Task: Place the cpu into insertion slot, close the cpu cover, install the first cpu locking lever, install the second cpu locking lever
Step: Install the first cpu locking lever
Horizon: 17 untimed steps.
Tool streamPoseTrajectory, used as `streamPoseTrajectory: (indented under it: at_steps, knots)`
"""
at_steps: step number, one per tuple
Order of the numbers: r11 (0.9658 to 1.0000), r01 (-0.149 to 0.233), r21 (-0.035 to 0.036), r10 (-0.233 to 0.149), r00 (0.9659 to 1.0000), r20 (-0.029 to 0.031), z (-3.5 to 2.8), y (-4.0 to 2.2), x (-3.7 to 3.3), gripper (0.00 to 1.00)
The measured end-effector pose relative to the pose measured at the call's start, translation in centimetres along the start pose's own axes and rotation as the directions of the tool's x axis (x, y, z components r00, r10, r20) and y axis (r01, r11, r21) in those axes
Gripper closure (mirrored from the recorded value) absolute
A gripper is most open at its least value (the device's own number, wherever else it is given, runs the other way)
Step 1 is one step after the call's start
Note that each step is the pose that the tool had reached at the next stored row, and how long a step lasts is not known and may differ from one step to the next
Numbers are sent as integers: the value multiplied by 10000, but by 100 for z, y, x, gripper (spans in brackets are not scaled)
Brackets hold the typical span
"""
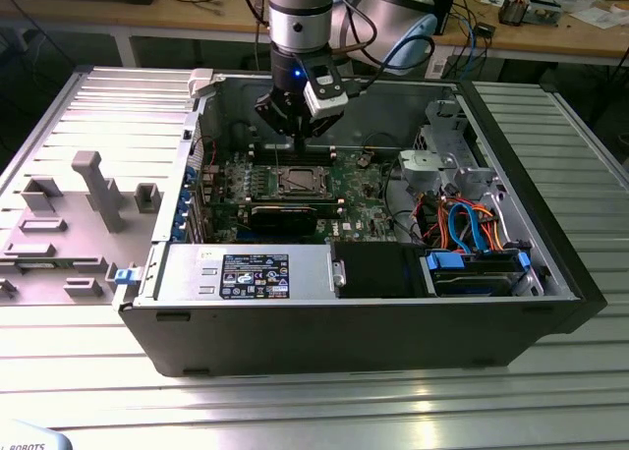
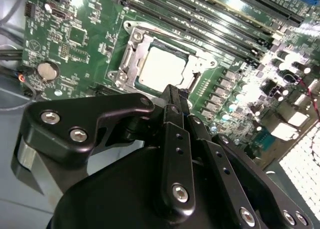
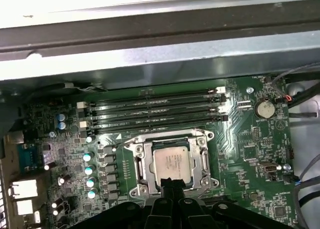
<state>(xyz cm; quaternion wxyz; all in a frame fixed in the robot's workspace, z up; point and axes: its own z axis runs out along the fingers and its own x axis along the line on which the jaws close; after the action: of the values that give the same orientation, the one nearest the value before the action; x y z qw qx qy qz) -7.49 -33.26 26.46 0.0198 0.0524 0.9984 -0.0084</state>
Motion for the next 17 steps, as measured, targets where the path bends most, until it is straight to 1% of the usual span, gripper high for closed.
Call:
streamPoseTrajectory:
  at_steps: [2, 4, 6, 7, 12, 13, 15, 16, 17]
  knots:
    - [10000, 93, -2, -93, 9999, -39, -1, -3, 33, 89]
    - [9997, 228, -10, -229, 9997, -61, -2, -6, 52, 89]
    - [9993, 364, -34, -365, 9993, -63, -3, -8, 67, 89]
    - [9986, 523, -53, -523, 9986, -61, -3, -8, 75, 89]
    - [9945, 1042, -75, -1042, 9945, -52, -2, -12, 106, 89]
    - [9934, 1145, -80, -1145, 9934, -49, -2, -14, 129, 89]
    - [9930, 1182, -85, -1182, 9930, -49, -4, -20, 187, 89]
    - [9930, 1181, -94, -1181, 9930, -47, -6, -27, 250, 89]
    - [9930, 1179, -96, -1179, 9930, -48, -8, -31, 288, 89]
